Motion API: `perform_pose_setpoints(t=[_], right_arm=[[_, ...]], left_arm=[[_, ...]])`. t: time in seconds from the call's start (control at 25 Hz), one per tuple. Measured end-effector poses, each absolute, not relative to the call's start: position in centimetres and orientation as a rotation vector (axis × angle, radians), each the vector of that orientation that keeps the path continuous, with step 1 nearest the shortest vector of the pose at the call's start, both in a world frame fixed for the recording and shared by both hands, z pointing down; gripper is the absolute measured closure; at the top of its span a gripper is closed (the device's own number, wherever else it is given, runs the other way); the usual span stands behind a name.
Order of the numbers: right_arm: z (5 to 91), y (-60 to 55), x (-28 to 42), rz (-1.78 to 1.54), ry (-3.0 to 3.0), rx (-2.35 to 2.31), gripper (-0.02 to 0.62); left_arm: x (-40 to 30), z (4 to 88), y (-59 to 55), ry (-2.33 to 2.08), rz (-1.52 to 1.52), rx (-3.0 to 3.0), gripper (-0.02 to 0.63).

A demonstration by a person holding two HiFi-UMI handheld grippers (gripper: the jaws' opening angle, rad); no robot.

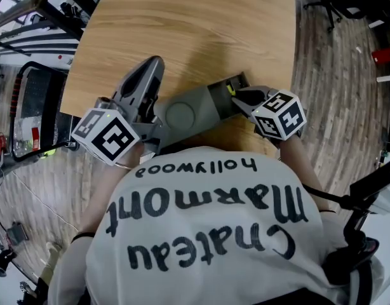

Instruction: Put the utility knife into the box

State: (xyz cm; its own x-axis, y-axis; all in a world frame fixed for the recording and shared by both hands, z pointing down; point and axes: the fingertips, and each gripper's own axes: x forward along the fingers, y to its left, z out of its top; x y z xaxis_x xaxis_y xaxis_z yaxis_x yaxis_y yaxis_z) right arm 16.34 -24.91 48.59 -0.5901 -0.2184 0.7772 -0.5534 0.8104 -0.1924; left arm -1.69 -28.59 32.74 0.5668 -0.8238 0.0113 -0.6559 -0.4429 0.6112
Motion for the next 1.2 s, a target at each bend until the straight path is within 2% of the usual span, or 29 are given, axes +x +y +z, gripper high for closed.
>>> perform_pose_setpoints(t=[0.84,1.2], right_arm=[[51.8,-23.7,15.8,0.226,-1.852,0.297,0.537],[52.5,-24.2,15.6,0.255,-1.809,0.230,0.537]], left_arm=[[-1.6,33.3,-28.8,-1.170,-0.391,2.216,0.600],[-2.0,33.9,-28.6,-1.188,-0.391,2.197,0.600]])
